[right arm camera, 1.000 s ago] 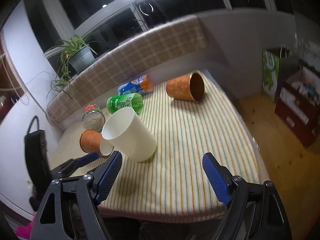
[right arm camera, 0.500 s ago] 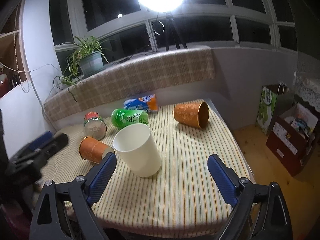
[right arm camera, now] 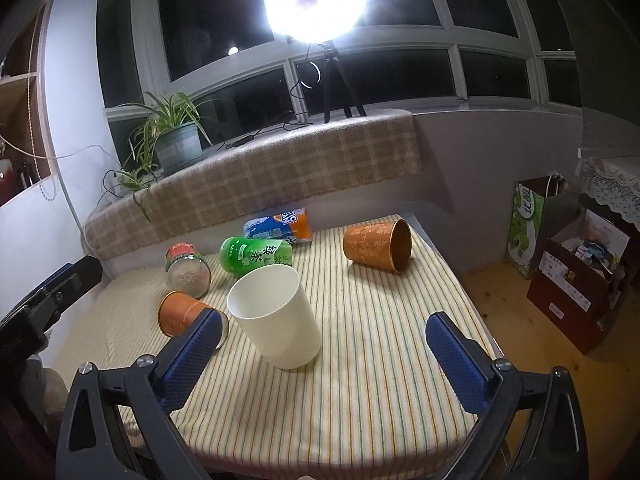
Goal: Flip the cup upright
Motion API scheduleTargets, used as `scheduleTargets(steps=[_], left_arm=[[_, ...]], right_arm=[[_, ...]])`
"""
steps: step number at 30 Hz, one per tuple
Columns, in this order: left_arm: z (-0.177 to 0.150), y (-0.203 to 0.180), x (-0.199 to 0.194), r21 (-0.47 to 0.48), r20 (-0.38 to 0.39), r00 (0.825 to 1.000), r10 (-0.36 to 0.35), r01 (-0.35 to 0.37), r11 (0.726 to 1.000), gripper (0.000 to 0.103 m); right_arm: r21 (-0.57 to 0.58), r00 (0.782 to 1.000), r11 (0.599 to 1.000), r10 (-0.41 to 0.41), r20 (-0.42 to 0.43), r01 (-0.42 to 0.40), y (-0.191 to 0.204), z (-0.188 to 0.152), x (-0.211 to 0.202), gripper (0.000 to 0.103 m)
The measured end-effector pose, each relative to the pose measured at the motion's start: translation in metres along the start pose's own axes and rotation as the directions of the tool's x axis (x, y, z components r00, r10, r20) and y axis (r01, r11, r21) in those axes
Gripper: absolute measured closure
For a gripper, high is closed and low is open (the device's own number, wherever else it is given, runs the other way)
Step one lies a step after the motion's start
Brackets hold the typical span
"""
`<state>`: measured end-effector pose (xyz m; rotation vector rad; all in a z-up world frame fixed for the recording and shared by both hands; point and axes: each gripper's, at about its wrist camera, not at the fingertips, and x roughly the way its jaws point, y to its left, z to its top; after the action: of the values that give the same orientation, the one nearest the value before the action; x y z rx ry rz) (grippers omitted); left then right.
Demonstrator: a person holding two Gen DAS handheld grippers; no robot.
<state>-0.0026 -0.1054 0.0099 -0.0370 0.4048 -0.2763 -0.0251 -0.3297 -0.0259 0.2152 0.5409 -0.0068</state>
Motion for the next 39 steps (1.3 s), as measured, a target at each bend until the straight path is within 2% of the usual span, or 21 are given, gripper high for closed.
scheduleTargets(steps=[39], left_arm=[[-0.01,0.008,0.004,0.002,-0.019,1.0,0.007,-0.007,1.0,0.0]], right_arm=[[0.009,0.999,1.0,0.01,-0.04,-0.01,0.005,-0.008,0.013,0.0]])
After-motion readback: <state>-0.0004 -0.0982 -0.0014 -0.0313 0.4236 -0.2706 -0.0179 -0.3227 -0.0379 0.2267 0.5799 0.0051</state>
